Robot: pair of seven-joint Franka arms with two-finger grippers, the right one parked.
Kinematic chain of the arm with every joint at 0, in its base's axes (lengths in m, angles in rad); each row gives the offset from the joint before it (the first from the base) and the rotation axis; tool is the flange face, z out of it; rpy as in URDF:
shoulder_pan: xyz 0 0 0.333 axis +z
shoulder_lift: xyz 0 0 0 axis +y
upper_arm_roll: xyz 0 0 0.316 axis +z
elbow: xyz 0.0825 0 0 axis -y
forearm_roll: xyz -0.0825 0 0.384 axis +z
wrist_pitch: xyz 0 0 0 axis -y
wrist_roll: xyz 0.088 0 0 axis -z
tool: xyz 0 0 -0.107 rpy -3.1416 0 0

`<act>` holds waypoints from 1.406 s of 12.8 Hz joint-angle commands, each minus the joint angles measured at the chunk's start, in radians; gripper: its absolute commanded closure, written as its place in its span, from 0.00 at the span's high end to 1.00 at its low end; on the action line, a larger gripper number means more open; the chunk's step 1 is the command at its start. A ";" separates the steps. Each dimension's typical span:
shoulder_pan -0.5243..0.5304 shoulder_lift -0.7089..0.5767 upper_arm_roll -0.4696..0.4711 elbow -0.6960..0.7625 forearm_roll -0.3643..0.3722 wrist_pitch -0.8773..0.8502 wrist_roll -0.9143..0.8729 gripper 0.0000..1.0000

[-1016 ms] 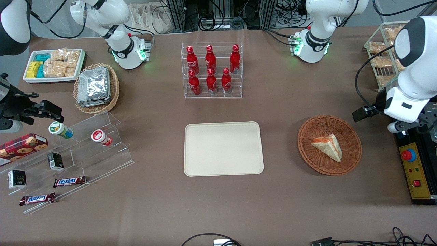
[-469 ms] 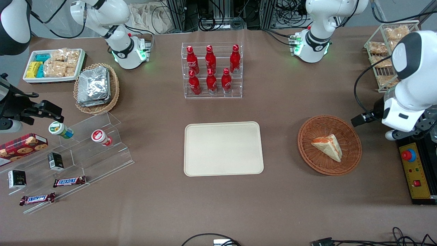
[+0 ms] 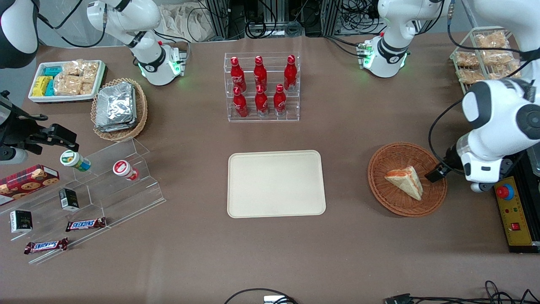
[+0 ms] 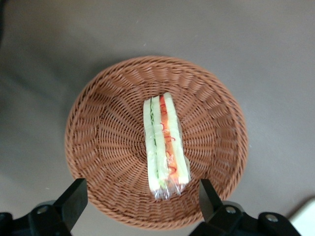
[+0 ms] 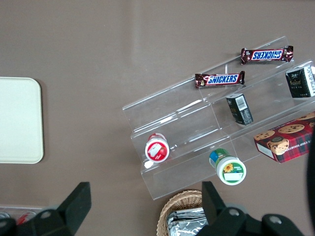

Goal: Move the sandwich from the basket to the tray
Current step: 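Lower the open left gripper over the sandwich in the wicker basket, then close the left gripper on the wrapped sandwich wedge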

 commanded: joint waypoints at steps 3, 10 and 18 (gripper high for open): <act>0.003 0.055 -0.005 -0.034 -0.063 0.105 -0.051 1.00; -0.005 0.158 -0.010 -0.099 -0.080 0.298 -0.051 1.00; -0.009 0.183 -0.010 -0.047 -0.071 0.282 0.080 0.00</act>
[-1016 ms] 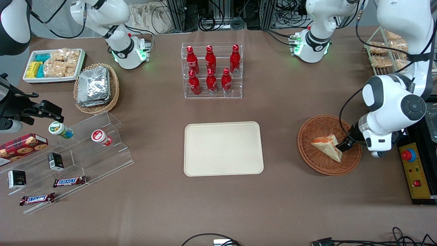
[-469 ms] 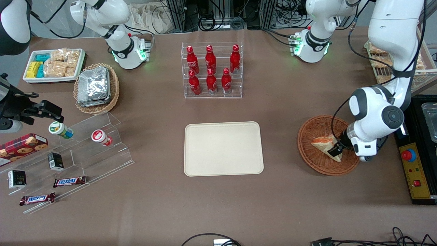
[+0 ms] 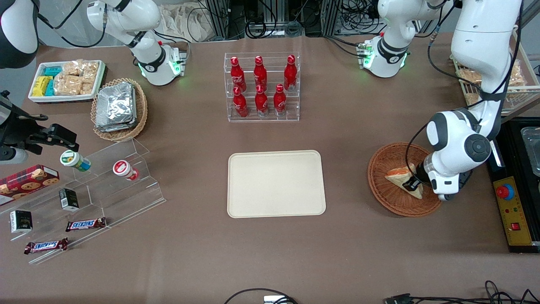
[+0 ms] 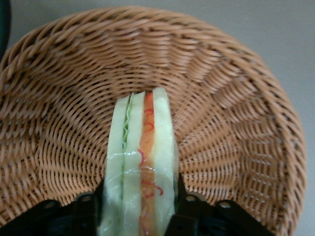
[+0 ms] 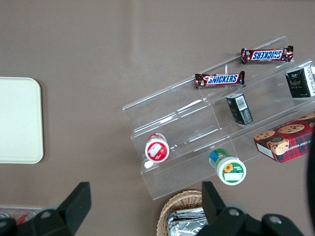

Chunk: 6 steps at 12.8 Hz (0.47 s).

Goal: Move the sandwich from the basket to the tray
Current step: 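Close the left gripper on the wrapped sandwich wedge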

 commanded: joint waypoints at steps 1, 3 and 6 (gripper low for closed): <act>0.000 -0.025 0.004 0.055 0.001 -0.059 0.115 0.00; -0.002 -0.025 0.005 0.158 0.009 -0.220 0.181 0.00; -0.040 -0.013 0.001 0.357 0.027 -0.475 0.222 0.00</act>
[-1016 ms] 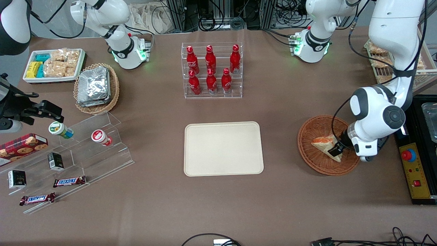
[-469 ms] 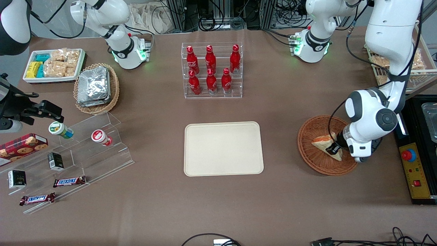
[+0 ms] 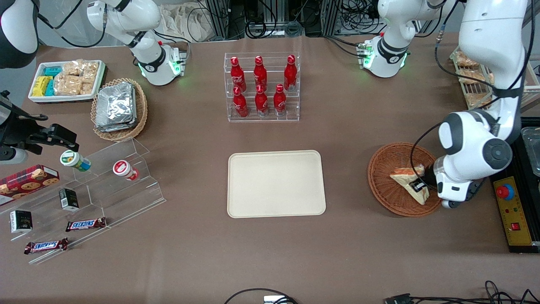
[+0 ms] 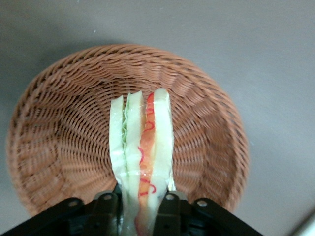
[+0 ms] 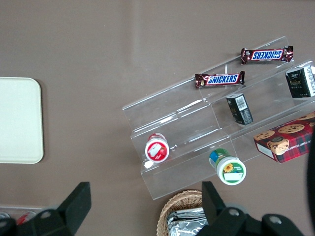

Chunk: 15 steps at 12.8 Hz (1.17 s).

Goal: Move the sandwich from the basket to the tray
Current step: 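Close the left gripper on the wrapped sandwich wedge, then lift the sandwich and carry it with the left gripper to the tray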

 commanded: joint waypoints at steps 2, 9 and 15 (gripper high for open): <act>-0.121 0.006 0.001 0.197 0.090 -0.206 0.018 0.00; -0.396 0.115 0.001 0.266 0.095 -0.203 0.007 0.00; -0.499 0.308 -0.033 0.366 0.036 -0.092 -0.013 0.00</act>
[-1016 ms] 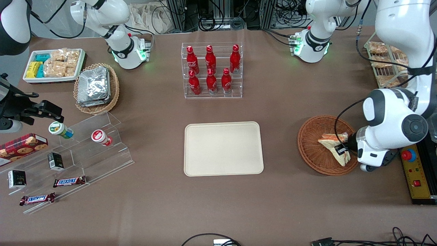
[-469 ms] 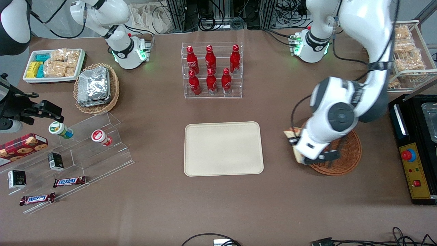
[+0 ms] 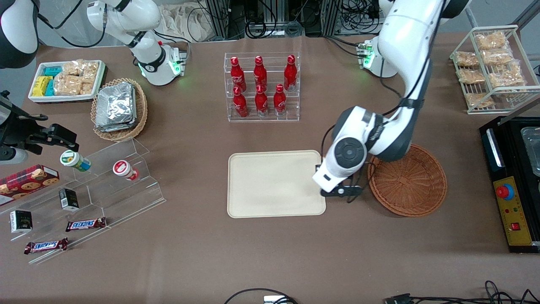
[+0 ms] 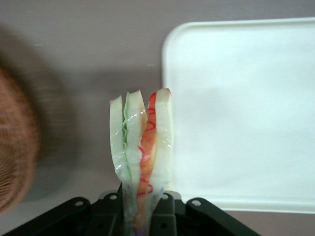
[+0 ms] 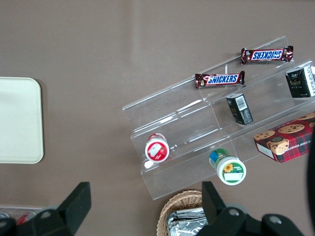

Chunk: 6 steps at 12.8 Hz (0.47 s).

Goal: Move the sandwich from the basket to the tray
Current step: 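Lift the sandwich and carry it with the left gripper to the tray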

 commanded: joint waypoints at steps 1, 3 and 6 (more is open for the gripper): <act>-0.009 0.096 -0.035 0.062 -0.017 0.114 -0.008 0.00; -0.009 0.135 -0.043 0.064 -0.016 0.164 -0.002 0.05; -0.009 0.129 -0.043 0.069 -0.013 0.178 0.007 1.00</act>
